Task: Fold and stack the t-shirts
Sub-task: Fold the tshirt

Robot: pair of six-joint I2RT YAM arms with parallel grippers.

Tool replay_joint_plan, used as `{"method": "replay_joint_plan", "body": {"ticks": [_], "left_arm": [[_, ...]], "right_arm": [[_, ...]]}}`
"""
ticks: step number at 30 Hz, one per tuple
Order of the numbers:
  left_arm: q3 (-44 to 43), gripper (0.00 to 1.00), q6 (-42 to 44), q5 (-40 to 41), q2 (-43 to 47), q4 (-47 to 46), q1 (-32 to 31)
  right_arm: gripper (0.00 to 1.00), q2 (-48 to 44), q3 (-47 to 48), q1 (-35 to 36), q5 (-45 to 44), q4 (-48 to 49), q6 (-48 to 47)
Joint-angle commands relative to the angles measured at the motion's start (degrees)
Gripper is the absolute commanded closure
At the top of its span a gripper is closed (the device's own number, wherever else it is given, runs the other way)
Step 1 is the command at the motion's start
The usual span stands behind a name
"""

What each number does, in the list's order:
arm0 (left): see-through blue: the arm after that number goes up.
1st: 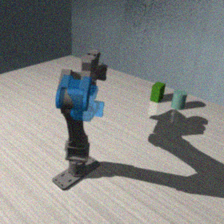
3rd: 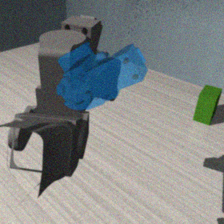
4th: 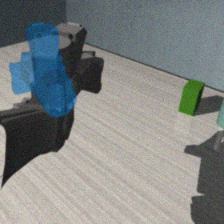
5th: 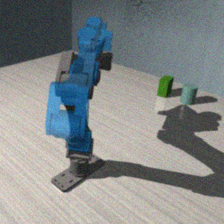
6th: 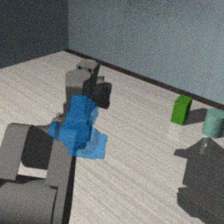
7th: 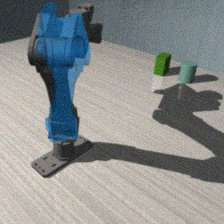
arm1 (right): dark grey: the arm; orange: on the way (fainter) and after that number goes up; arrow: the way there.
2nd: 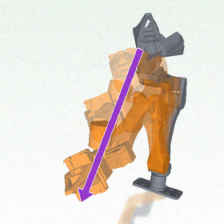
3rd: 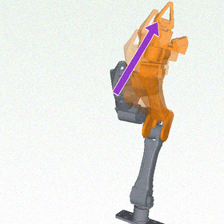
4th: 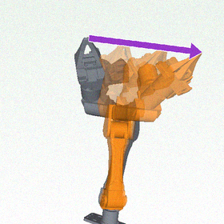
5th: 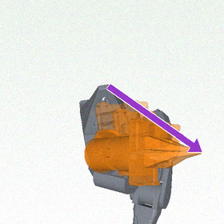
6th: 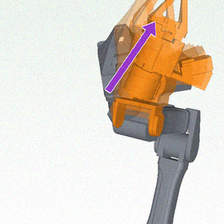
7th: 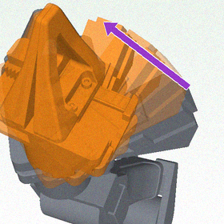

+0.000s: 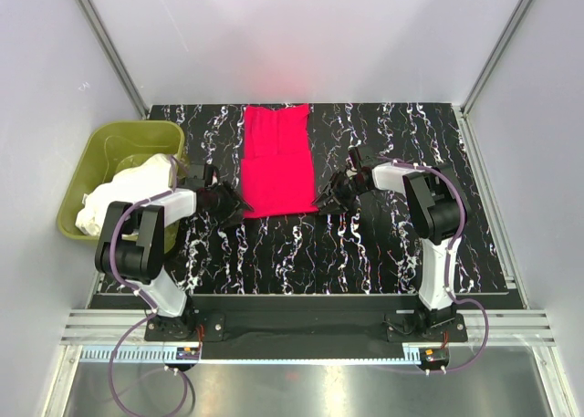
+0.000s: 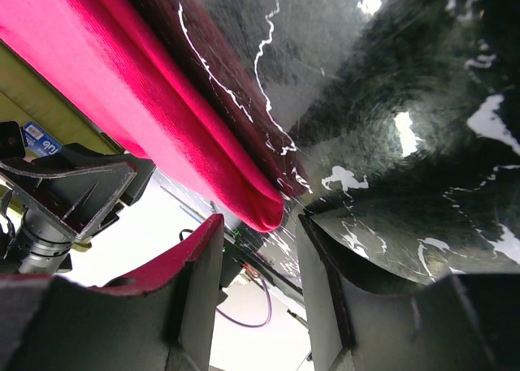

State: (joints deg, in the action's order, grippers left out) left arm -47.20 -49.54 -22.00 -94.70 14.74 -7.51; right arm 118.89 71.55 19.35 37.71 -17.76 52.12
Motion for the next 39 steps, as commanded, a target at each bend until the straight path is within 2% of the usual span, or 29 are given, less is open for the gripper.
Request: {"method": "replay_joint_plan", "body": {"ticks": [1,11,19,24,27,28,29,30,31,36,39], "left_arm": [[2.64,0.43,-1.0,5.3,-3.48,0.81,0.12],[1.85,0.45,-1.17,8.64,-3.65,1.6,0.13],[1.41,0.54,-1.0,9.08,-4.71,1.34,0.13],[-0.08,0.65,-0.12,9.08,-5.94,1.25,0.13],[-0.79,0.77,0.84,8.9,-6.2,1.17,0.13],[-0.88,0.81,1.89,8.64,-6.29,0.99,0.13],[-1.4,0.91,2.51,8.55,-6.55,1.34,0.13],[-1.58,0.96,3.21,8.38,-6.73,1.6,0.04],[-1.75,1.0,4.61,7.94,-6.82,2.04,-0.05],[1.84,1.0,7.52,8.55,-3.75,3.01,-2.24],[5.79,1.0,7.97,8.9,-0.41,3.27,-5.84]], "right_arm": [[0.52,0.02,-0.97,0.25,-6.25,1.14,-0.53],[0.53,1.61,0.35,0.33,-5.37,0.88,-0.7],[0.55,2.84,1.14,0.42,-5.46,1.06,-0.97],[0.62,3.54,1.75,0.68,-5.63,1.67,-1.32],[0.68,3.89,2.19,0.77,-5.81,1.32,-1.93],[0.8,4.24,2.63,0.77,-5.64,1.41,-2.45],[0.9,4.33,2.89,0.86,-5.37,1.06,-2.81],[0.99,4.42,2.81,0.77,-5.28,1.06,-2.99],[1.0,3.98,2.55,0.77,-5.28,0.97,-3.42],[1.0,0.82,-1.32,0.77,-6.6,0.01,-6.41],[1.0,-2.25,-6.06,0.86,-6.16,0.7,-7.99]]}}
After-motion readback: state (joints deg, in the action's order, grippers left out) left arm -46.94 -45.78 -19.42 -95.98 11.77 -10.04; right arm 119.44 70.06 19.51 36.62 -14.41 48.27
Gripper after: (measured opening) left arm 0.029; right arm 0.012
